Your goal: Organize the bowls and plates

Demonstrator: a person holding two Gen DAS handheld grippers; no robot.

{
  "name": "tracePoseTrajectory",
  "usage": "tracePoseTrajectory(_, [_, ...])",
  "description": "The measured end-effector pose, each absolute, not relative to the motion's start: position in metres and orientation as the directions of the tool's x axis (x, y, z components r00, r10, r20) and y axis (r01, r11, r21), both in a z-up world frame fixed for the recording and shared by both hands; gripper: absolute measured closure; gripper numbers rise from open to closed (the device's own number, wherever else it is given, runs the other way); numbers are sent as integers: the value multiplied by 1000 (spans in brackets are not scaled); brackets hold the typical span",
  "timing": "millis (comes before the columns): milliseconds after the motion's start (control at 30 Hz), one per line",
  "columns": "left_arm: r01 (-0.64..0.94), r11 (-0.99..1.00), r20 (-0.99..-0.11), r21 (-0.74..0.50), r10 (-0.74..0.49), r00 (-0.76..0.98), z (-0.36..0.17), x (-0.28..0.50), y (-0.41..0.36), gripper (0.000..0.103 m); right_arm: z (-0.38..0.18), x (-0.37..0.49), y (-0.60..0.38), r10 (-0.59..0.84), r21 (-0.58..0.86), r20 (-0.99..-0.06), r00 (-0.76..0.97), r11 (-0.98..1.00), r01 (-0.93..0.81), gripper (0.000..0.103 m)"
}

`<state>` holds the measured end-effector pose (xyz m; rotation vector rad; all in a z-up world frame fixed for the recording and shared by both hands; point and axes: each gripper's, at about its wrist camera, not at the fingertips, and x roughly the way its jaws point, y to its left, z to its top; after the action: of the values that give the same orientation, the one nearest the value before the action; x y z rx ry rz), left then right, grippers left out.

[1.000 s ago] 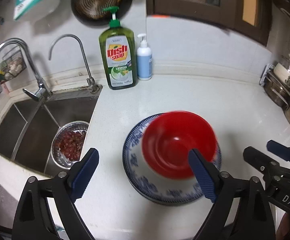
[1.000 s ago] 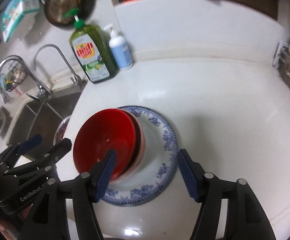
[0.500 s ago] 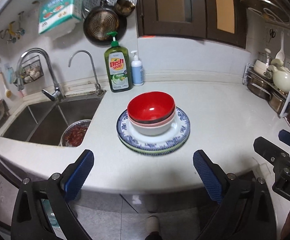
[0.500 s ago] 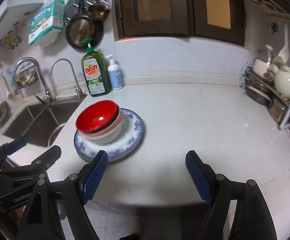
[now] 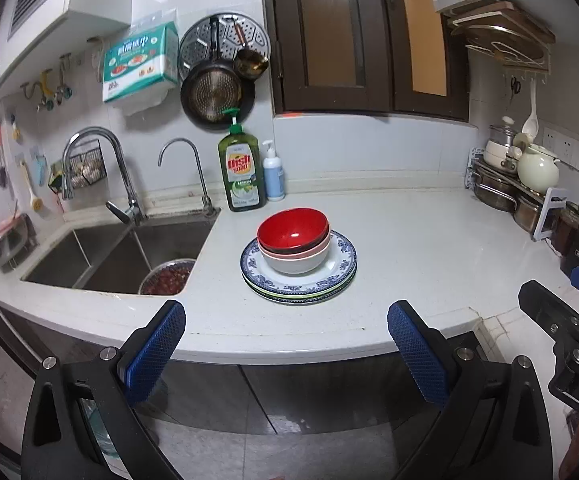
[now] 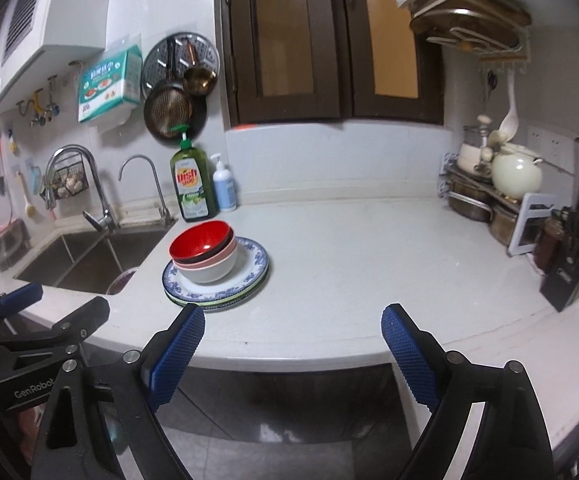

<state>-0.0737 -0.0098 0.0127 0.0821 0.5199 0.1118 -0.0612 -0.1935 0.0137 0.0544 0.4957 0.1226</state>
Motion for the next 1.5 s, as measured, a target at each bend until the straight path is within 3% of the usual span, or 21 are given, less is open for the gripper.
tracePoseTrajectory(600, [-69,991,-439,117,113,891,26,-108,-6,0,23,-114,-193,88,83,-437,895,995,-57,12])
tracePoseTrajectory(1500, [-68,990,-404,120,111,908,36,-117,-10,0,31,-124,-203,98,96,-418,903,993,-63,12])
